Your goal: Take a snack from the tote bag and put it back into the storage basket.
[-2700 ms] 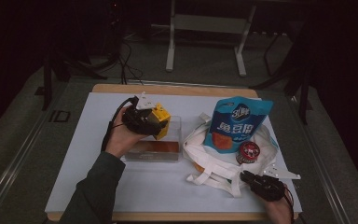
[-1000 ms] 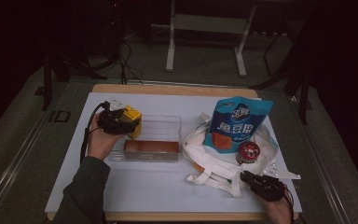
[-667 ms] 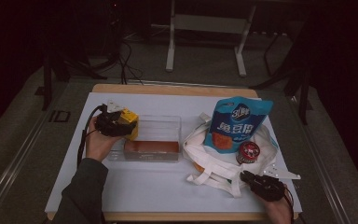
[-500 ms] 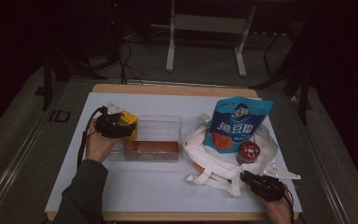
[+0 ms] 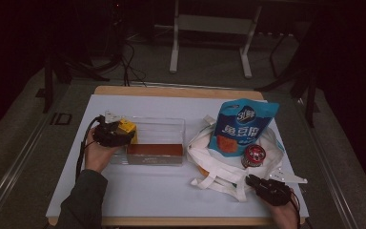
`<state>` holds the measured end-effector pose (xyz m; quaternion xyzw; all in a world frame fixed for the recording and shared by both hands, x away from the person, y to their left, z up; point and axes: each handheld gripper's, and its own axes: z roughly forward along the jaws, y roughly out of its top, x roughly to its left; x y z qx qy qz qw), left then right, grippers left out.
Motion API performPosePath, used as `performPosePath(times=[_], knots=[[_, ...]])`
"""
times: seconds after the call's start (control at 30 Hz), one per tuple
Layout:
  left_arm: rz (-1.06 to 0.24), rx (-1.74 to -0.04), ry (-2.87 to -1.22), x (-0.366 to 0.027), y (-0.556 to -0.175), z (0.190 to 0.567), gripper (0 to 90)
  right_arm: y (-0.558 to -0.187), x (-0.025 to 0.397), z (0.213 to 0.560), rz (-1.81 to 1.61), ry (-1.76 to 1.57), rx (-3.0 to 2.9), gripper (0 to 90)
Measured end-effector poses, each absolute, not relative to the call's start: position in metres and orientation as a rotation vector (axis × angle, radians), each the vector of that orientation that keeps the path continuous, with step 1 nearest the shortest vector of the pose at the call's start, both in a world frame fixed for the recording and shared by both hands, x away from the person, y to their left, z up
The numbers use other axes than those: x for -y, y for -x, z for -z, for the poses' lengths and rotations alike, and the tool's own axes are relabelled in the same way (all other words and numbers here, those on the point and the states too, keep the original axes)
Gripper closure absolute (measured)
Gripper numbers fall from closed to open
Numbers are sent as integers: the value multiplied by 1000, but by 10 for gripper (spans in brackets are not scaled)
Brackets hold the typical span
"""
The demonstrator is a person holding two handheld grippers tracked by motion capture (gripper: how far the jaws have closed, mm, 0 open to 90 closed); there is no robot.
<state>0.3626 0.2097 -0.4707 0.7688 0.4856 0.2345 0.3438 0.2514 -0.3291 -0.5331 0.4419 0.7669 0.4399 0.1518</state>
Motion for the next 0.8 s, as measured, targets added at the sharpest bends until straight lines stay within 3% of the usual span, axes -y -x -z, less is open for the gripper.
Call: performPosePath(times=[0.8], knots=[[-574,-1302,-2010,-214,-344,468,256,-252,330,533,-1270,-1272,-2199,762]])
